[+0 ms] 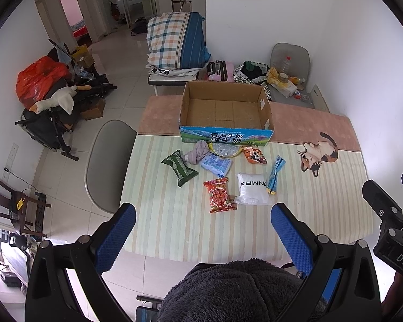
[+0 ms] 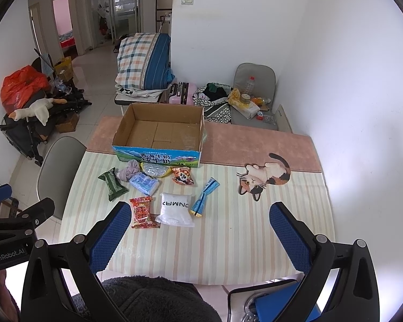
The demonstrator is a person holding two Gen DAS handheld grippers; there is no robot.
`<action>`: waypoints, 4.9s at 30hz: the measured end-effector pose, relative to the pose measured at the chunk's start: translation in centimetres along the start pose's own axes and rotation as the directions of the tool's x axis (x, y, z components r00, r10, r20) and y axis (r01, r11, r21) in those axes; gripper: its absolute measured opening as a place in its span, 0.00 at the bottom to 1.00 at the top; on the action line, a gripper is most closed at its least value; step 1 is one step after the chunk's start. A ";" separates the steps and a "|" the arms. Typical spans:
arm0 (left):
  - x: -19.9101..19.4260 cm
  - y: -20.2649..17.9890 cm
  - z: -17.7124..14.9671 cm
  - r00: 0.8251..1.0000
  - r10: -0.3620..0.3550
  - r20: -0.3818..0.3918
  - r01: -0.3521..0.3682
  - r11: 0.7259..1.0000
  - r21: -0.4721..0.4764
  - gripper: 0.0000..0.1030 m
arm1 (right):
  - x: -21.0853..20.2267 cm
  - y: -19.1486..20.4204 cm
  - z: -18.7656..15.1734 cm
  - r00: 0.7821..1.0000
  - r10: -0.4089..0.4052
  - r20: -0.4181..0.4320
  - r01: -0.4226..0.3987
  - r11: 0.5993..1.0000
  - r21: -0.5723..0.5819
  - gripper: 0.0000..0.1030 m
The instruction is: Organize soft objects
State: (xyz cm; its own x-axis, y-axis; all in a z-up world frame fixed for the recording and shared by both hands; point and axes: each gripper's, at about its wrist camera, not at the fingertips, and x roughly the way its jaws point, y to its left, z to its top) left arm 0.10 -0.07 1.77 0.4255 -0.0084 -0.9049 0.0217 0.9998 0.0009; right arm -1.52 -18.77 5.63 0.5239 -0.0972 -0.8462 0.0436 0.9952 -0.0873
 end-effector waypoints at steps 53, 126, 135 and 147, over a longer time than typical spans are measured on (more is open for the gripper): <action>41.1 2.7 -2.0 0.807 -0.168 -0.566 0.007 0.961 -0.276 0.65 | 50.5 6.7 -8.1 0.728 0.126 -0.674 -0.107 0.992 0.069 1.00; 59.2 -6.4 31.0 0.759 -0.188 -0.624 0.210 0.977 -0.040 0.49 | 69.4 6.4 20.3 0.787 0.217 -0.578 -0.189 0.976 0.109 0.88; 53.6 -5.9 31.5 0.852 -0.095 -0.514 0.154 0.986 0.072 0.98 | 64.3 6.2 21.2 0.834 0.163 -0.527 -0.150 0.986 0.066 1.00; 43.7 -3.6 27.8 0.917 -0.062 -0.393 0.107 0.990 0.092 0.98 | 53.8 5.7 18.5 0.906 0.142 -0.399 -0.140 0.990 0.033 1.00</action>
State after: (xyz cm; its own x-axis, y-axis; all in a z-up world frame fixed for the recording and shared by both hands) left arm 43.74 -4.58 -25.91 0.0337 -0.0621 -0.9975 0.1504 0.9870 -0.0563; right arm 42.66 -18.12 -30.64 0.1413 0.0495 -0.9887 -0.0024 0.9988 0.0497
